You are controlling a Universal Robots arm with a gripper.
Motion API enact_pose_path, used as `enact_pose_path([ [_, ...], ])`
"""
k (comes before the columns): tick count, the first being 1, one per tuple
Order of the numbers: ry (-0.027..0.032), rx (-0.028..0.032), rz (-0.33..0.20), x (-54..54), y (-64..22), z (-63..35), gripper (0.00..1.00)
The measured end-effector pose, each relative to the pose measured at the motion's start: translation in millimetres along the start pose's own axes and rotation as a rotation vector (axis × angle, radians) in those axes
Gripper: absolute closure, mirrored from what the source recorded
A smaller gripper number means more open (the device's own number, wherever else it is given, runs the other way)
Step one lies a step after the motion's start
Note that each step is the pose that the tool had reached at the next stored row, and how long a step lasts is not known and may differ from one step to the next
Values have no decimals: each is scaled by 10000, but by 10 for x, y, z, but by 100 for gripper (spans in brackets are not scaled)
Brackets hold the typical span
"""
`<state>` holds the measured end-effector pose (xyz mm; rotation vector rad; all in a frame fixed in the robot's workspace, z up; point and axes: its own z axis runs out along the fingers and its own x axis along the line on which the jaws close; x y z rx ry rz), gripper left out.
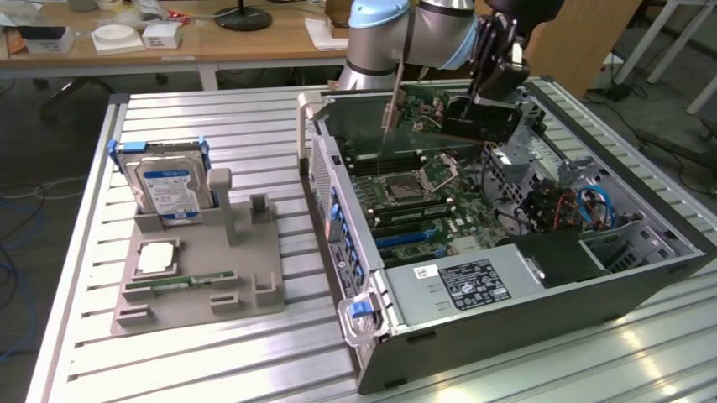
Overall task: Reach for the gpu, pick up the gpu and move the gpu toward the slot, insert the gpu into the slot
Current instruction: 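Insert the gpu into the slot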
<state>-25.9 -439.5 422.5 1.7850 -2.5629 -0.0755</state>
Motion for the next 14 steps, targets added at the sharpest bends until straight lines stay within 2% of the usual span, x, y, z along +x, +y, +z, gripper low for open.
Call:
enact_pose_path([
  [7,45,-12,-904,3,-3,48,74],
  [14,61,-14,-1159,6,-10,175,74],
])
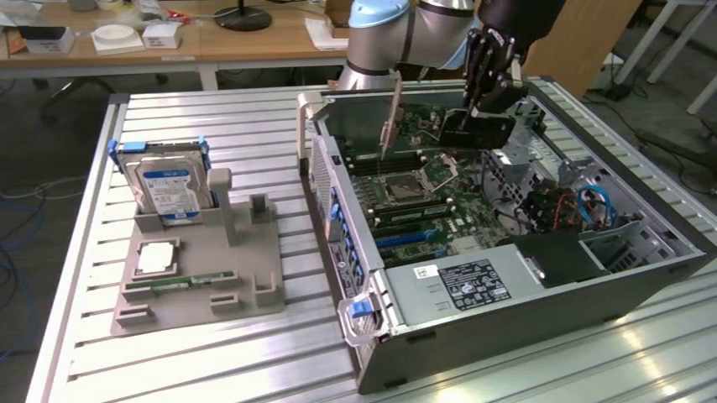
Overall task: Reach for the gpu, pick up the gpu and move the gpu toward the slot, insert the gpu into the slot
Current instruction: 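Insert the gpu into the slot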
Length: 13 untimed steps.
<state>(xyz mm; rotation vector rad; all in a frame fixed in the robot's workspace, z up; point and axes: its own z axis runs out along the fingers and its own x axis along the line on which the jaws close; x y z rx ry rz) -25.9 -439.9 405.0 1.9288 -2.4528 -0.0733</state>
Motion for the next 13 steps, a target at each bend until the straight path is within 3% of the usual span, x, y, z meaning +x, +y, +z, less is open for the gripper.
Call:
enact_pose_path([
  [9,67,-19,-1339,3,-8,140,74],
  [13,70,-20,-1442,6,-13,213,74],
])
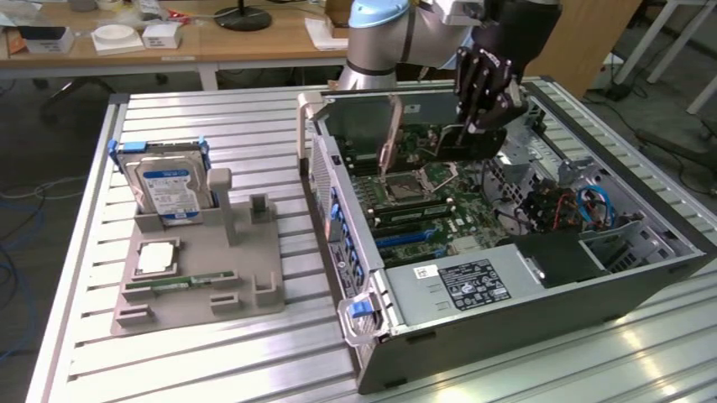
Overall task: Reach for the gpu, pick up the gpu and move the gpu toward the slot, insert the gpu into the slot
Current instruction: 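Insert the gpu into the slot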
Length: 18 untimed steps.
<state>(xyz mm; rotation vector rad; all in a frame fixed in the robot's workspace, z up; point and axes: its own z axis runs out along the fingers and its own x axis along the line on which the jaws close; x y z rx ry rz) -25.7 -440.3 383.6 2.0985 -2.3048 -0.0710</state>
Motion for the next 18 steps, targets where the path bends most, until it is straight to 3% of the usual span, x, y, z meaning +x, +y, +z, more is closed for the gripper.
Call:
enact_pose_path([
  [6,11,-2,-163,3,-5,98,74],
  [13,12,-3,-215,3,-5,101,74],
  [18,5,-16,-216,3,-9,163,74],
])
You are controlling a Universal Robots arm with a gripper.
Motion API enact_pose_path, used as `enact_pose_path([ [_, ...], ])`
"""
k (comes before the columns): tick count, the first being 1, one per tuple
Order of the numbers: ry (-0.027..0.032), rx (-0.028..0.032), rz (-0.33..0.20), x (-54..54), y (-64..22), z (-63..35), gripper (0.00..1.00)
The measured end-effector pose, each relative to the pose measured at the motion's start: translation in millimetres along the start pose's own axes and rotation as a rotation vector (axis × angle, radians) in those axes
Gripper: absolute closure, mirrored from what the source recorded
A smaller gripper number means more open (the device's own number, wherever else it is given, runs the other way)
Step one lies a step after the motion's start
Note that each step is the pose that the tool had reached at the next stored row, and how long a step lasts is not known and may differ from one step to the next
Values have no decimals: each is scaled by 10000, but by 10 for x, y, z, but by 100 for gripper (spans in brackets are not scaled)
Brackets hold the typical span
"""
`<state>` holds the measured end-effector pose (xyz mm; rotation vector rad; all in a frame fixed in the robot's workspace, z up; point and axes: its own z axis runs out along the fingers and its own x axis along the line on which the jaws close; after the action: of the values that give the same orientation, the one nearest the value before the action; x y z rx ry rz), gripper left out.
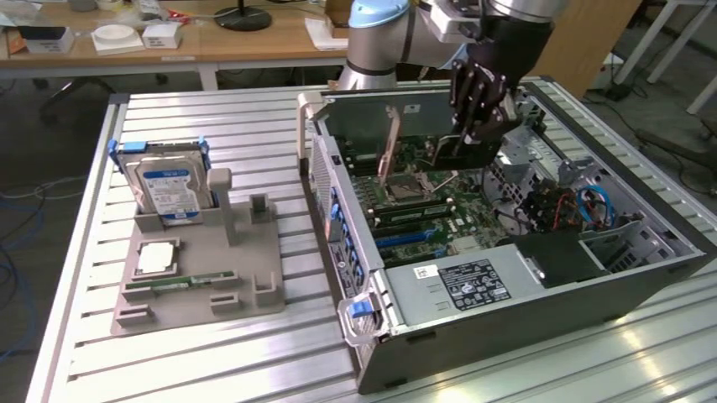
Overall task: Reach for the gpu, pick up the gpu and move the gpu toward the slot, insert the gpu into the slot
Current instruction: 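Insert the gpu into the slot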
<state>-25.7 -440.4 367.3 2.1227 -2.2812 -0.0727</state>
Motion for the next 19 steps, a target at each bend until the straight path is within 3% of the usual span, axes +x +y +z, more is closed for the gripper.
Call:
enact_pose_path([
  [10,-17,-8,5,7,-1,73,74],
  [19,-19,-9,-9,19,2,233,74],
])
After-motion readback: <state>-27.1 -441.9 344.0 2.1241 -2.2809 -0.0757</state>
